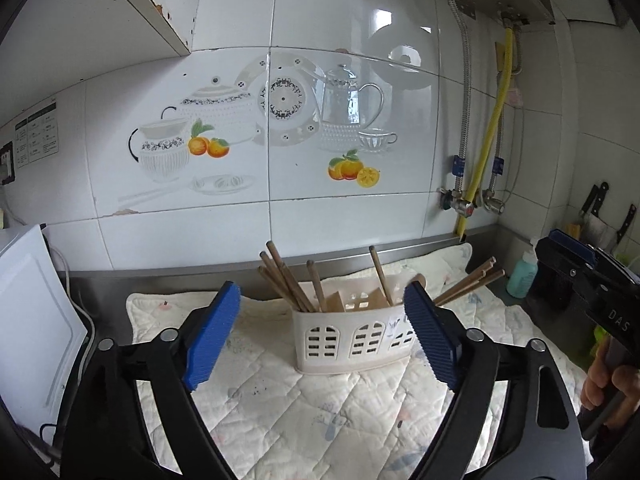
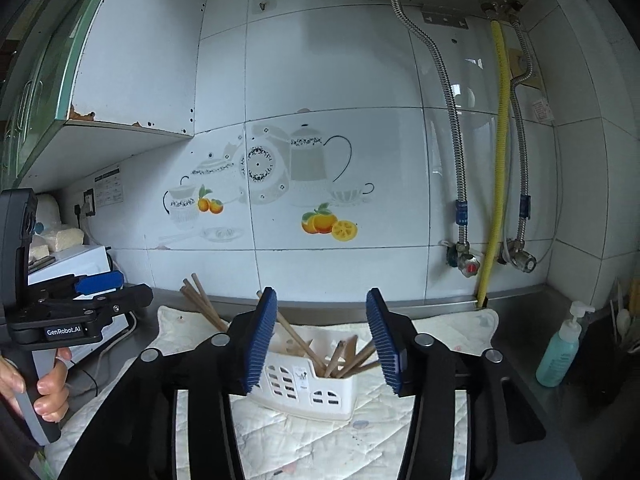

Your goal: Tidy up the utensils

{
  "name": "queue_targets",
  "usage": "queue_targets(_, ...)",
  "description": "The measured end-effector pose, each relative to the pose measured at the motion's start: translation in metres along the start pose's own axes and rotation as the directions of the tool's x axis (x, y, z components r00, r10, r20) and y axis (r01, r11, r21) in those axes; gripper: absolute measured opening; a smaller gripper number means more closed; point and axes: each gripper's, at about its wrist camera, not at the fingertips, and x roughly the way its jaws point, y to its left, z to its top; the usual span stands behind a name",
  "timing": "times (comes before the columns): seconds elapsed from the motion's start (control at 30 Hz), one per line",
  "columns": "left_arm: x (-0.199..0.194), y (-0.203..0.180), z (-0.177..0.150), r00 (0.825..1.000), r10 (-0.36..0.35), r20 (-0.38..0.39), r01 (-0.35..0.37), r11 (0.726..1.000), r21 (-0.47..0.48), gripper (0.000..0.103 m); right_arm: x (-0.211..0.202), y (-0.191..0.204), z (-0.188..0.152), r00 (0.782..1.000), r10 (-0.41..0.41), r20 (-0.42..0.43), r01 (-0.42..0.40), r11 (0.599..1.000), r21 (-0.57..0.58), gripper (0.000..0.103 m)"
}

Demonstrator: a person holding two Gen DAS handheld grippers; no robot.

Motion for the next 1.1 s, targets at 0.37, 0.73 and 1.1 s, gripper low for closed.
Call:
queue_targets(0.37,-0.024,0.004,-0.054,0.997,0.054,-0.058,-0.054,0.998,-0.010,0.098,-0.039,0.008,-0.049,0.996,-0.020,-0.089,0.022,1.000,0.019,0.088)
queue_targets(0.73,-0.033,0.012,-0.080,0.991,0.099,-0.093,-0.102,0.994,-0.031,0.098,-0.048,0.017,-0.076,0.988,-0.038,-0.151,0.038,0.999,-0.006,0.095)
queue_targets(1.1,-0.041,0.024,-0.105,0.983,0.137,-0.126,-0.142,0.989,-0.037,0.098,-0.047,0.011,-0.093,0.977,-0.057,-0.205,0.062,0.998,0.015,0.096)
